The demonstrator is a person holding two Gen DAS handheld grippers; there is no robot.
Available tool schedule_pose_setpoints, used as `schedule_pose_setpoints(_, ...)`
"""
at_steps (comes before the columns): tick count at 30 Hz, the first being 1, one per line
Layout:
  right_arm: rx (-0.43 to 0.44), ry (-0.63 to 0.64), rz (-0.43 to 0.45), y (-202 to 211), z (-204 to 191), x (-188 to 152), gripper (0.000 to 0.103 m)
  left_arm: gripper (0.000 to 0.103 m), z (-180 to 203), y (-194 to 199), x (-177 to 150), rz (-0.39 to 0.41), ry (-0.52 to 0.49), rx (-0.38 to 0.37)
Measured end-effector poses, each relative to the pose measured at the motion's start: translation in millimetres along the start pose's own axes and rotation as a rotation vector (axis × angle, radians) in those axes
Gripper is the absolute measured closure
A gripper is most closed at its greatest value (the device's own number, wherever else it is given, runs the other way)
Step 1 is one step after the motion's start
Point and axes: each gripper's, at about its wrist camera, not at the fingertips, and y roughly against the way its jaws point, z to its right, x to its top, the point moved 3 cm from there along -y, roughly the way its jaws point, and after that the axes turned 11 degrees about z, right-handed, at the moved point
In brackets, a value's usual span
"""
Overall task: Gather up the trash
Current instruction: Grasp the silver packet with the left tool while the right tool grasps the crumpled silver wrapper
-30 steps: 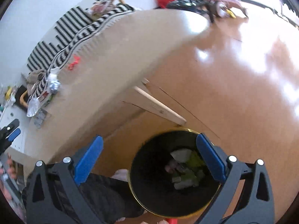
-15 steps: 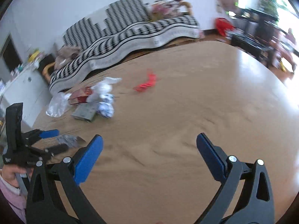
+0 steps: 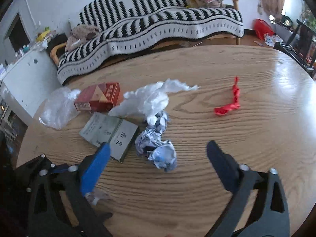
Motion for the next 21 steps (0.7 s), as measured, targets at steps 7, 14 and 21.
schedule_pose_setpoints(7,0.036,-0.020,-0.003,2,-10,-12,0.066,0.081,-2,13,-4,-0.006,0.042,-0.054)
schedule_pose_setpoints(14,0.050,-0.041,0.047,26,-14,-9,0.067,0.081,-30,27,-9,0.009,0.148,0.072)
schedule_pose_setpoints(21,-0.021,0.012,0.143,53,-20,-1,0.067,0.081,-39,40,-11,0.032,0.199,0.128)
